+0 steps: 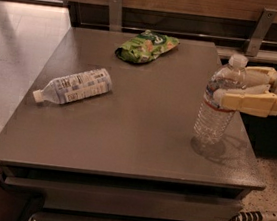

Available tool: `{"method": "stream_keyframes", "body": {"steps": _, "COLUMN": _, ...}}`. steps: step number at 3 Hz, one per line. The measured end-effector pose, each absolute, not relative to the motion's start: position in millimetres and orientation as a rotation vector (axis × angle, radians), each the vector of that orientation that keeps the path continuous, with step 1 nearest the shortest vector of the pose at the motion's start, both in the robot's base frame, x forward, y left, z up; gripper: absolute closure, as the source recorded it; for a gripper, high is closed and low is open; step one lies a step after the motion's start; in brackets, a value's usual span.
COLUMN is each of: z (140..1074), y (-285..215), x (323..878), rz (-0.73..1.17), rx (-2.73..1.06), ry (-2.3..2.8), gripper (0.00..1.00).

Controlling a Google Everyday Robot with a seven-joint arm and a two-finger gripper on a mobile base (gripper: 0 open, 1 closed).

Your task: Move water bottle near green rice chip bag

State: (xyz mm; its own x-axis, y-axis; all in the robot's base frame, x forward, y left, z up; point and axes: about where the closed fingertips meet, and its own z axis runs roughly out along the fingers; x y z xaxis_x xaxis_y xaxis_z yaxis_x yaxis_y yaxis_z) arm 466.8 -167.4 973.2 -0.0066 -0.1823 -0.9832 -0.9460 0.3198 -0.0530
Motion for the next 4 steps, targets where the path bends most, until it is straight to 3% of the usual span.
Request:
{"method": "stream_keyframes", "body": {"steps": 2, "z": 1036, "y": -254, "x": 542, "rz": 0.609, "rx": -0.942, "ry": 1.534, "gripper": 1.0}}
{"method": "stream_keyframes", "body": {"steps": 4, "z": 1064, "y": -291, "x": 663, "rz": 0.435, "rx": -0.885, "ry": 1.509, "gripper": 1.0}}
